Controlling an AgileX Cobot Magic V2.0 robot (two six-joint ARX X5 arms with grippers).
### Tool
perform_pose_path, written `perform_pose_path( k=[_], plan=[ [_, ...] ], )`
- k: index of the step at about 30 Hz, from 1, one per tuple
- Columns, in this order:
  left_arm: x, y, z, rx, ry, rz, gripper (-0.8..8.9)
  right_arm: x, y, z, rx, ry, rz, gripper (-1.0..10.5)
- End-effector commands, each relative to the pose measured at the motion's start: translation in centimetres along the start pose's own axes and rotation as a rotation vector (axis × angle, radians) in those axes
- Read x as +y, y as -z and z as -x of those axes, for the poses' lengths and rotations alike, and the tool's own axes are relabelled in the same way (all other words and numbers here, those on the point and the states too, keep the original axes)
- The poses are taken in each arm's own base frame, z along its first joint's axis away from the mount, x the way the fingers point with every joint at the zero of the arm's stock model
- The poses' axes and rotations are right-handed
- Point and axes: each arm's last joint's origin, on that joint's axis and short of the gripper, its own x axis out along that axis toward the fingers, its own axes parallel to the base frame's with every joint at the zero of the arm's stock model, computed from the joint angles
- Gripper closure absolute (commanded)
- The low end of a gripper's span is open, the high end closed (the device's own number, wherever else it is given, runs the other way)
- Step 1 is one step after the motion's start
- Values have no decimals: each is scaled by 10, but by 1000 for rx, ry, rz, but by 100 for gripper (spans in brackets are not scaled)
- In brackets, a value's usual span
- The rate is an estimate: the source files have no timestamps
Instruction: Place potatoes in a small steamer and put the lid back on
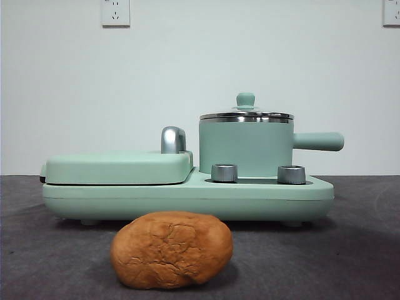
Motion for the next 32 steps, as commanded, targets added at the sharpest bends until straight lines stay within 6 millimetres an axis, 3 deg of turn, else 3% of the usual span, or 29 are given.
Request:
perform_pose_path(
  k=[1, 8, 16, 25, 32],
  plan=[
    [1, 4, -2, 3, 2, -4, 808, 0, 0, 0, -7, -1, 7, 930],
    [-1, -1, -1, -54, 17, 1, 808, 0, -1, 0, -18, -2, -102, 931],
    [-10, -39, 13, -143, 45, 73, 805, 3, -28, 6, -152, -44, -357, 931],
    [-27, -104, 46, -103, 71, 24, 804, 11, -75, 23, -103, -124, -338, 931],
    [-43, -136, 45, 8, 289, -125, 805, 18, -105, 23, -15, -239, -190, 931]
  ],
)
